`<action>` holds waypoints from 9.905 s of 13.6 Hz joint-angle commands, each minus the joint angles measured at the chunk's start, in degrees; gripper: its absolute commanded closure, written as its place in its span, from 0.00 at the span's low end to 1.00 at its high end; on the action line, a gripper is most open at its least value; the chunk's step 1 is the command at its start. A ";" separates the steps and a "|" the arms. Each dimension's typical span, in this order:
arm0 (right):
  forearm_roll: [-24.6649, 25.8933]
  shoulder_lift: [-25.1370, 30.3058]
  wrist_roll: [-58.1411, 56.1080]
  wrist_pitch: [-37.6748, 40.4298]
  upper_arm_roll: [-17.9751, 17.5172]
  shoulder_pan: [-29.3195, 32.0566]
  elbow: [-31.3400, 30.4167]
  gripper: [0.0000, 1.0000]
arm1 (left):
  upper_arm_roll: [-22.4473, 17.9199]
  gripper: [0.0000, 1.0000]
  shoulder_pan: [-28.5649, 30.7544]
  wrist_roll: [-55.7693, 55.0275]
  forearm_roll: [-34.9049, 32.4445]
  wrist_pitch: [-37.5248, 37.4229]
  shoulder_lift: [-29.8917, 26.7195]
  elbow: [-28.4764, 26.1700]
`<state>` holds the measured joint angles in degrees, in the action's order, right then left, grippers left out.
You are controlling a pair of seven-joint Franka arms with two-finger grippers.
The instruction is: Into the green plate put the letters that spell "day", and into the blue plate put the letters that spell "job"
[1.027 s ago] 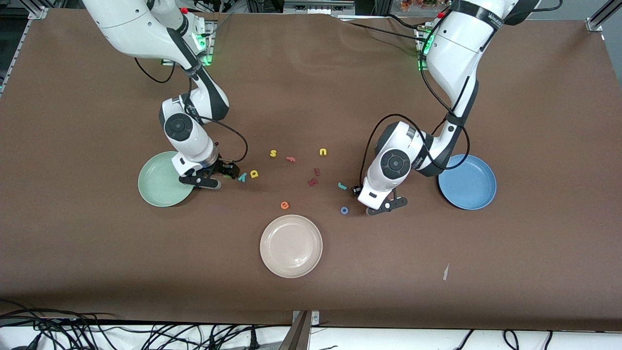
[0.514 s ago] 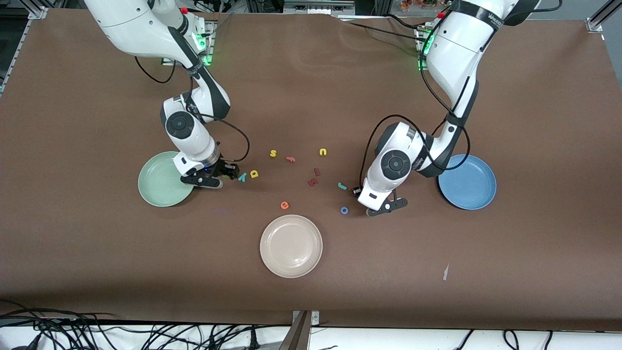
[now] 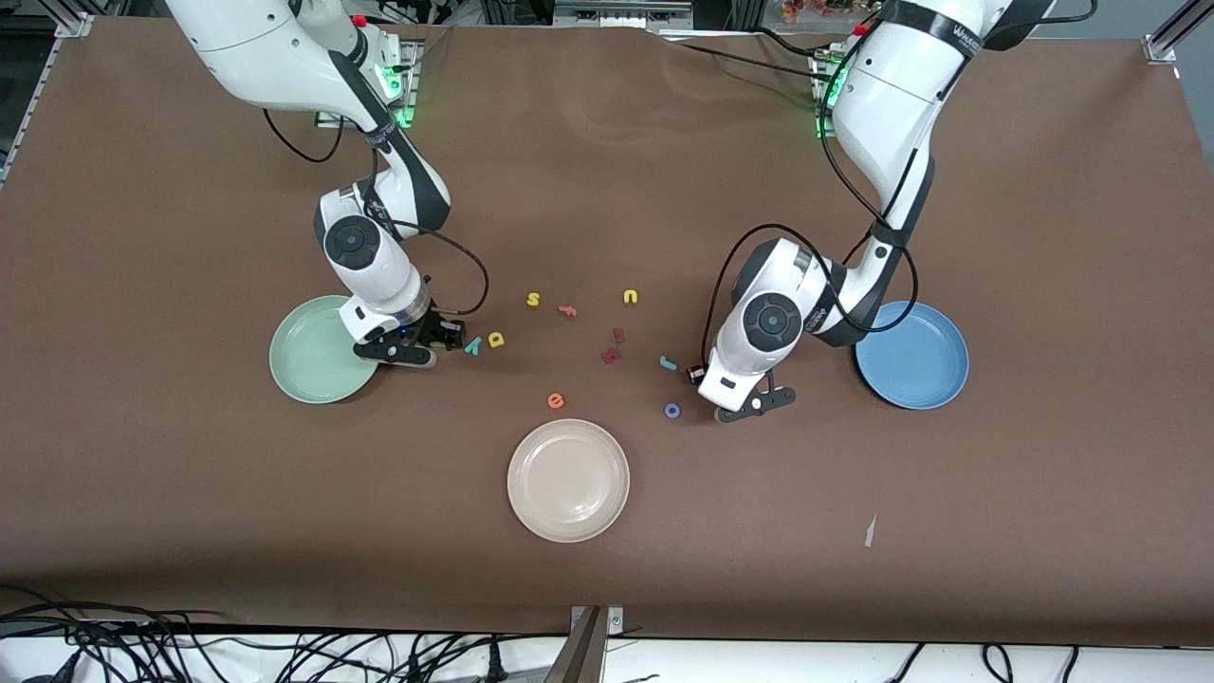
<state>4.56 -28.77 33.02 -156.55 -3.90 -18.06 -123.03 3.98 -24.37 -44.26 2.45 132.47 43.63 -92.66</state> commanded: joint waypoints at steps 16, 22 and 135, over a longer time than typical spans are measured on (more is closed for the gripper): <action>-0.61 5.92 -19.55 24.60 8.55 0.65 9.47 0.76 | -0.99 0.77 5.19 7.85 -1.13 -11.16 -4.24 0.73; -3.59 6.27 -24.24 25.24 11.46 0.65 9.12 0.40 | -0.90 0.81 15.65 29.89 -1.13 -12.59 -18.65 -15.15; -10.01 -0.77 -0.55 39.53 12.77 -7.71 23.71 0.92 | 7.01 0.01 1.61 -56.54 -16.07 -7.75 8.57 19.88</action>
<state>-4.67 -33.01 40.53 -122.73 9.09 -29.29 -99.90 12.01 -21.18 -97.46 -11.83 125.78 48.64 -78.52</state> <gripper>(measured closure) 0.700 0.004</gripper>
